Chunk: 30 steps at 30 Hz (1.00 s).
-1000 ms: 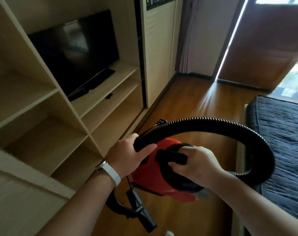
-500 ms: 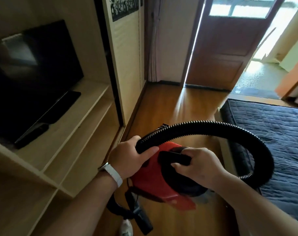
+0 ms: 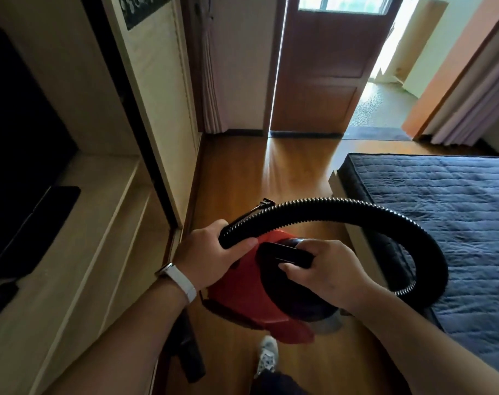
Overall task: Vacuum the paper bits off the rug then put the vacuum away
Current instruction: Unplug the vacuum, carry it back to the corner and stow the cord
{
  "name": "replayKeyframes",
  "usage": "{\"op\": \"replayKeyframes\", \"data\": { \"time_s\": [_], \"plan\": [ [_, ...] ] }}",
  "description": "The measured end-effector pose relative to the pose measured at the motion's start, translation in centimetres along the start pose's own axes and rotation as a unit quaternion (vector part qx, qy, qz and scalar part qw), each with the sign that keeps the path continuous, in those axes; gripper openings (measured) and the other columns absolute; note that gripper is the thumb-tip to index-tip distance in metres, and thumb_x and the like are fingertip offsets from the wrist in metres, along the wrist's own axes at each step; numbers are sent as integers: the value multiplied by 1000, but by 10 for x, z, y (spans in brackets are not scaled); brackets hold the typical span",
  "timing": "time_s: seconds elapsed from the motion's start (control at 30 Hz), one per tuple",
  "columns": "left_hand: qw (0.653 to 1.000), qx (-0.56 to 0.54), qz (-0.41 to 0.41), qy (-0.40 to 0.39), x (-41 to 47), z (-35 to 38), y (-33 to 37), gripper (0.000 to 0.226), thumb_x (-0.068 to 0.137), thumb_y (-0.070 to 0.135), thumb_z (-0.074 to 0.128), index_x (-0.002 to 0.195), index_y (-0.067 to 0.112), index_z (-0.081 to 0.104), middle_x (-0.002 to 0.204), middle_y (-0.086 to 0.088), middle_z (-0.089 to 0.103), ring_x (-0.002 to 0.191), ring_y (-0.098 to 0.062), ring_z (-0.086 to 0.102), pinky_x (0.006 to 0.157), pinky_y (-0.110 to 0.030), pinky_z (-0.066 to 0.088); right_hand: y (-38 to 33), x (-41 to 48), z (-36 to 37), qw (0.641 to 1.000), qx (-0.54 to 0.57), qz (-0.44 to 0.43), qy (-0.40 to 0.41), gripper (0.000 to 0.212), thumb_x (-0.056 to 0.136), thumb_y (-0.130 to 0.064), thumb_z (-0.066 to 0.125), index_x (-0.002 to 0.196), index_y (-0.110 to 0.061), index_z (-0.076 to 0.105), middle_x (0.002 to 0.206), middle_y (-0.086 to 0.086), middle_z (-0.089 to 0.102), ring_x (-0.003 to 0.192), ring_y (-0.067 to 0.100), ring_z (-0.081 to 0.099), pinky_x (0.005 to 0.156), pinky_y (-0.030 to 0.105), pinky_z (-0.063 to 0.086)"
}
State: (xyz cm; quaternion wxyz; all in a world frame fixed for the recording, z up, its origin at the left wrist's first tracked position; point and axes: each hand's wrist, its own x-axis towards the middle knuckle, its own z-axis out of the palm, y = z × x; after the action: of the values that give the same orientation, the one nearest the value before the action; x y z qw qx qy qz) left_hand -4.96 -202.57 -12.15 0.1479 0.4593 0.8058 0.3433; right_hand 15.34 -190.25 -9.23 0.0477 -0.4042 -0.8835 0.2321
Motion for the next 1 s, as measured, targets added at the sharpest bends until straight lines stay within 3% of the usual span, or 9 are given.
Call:
{"op": "replayKeyframes", "data": {
  "time_s": [0.23,0.37,0.53,0.73,1.0],
  "plan": [
    [999,18,-17,-41,87,15,-12,51,72,81,52,82,31,58,65,6,63,58,-2,60,51,-20,46,27,93,10,1000,16,19,-13,33,74,-63,66,82,-32,70,64,-9,66,59,5,64,62,29,56],
    [998,25,-33,-46,158,27,-8,54,72,82,52,82,29,59,67,3,64,58,-5,61,56,-31,55,45,159,3,999,27,18,-36,33,75,-63,66,83,-31,68,66,-9,65,60,6,64,60,29,57],
    [998,28,-34,-45,244,49,10,55,69,84,49,80,31,57,65,5,62,59,-3,60,52,-23,47,72,235,-25,998,42,9,-35,31,77,-60,67,82,-29,67,64,-9,62,62,6,62,60,27,53],
    [999,26,-13,-43,324,65,26,55,70,84,48,84,31,59,67,8,63,60,-3,60,53,-24,50,95,307,-61,1000,-6,19,-9,35,77,-63,64,78,-28,63,63,-8,59,63,8,59,60,24,43],
    [997,5,37,-67,439,82,24,54,71,80,48,86,29,59,65,7,62,57,-5,60,49,-18,44,114,403,-81,998,-14,64,12,37,75,-65,65,86,-29,69,68,-7,65,70,12,64,70,30,53]
  ]
}}
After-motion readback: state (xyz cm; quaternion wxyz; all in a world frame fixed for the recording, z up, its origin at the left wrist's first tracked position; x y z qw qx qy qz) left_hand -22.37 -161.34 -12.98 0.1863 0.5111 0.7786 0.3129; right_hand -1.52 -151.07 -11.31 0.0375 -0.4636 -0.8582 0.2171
